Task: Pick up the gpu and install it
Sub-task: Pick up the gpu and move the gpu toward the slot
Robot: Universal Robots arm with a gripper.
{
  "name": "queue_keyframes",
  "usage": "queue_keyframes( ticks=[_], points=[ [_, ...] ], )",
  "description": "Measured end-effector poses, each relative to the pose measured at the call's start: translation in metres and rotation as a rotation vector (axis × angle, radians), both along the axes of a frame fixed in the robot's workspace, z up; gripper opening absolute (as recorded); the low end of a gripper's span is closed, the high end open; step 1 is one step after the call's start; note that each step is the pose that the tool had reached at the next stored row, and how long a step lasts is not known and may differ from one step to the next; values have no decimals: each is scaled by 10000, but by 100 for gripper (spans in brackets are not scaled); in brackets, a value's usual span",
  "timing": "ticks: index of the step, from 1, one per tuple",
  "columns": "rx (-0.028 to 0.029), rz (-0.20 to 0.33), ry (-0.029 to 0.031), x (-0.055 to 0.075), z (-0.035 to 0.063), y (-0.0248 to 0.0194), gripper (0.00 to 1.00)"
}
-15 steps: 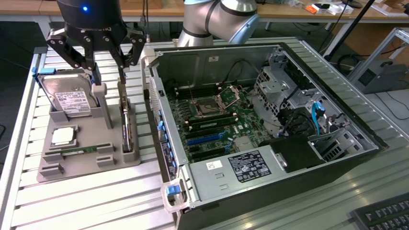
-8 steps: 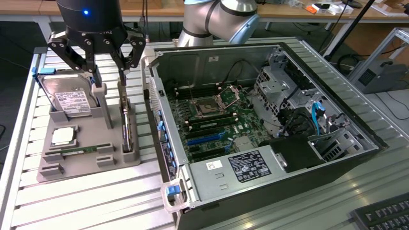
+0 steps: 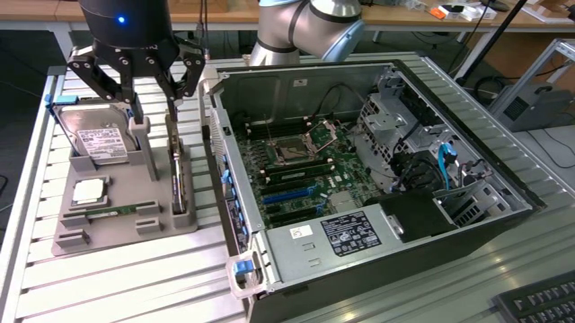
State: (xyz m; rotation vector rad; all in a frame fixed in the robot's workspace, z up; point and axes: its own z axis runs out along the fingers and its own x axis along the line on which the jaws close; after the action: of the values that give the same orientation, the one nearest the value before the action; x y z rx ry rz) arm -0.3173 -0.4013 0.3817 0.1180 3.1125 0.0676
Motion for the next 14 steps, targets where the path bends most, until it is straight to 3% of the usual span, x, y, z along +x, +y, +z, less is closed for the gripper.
queue_keyframes(
  ticks=[14],
  points=[
    [0, 0, 1, 0, -58, -18, 48]
  ],
)
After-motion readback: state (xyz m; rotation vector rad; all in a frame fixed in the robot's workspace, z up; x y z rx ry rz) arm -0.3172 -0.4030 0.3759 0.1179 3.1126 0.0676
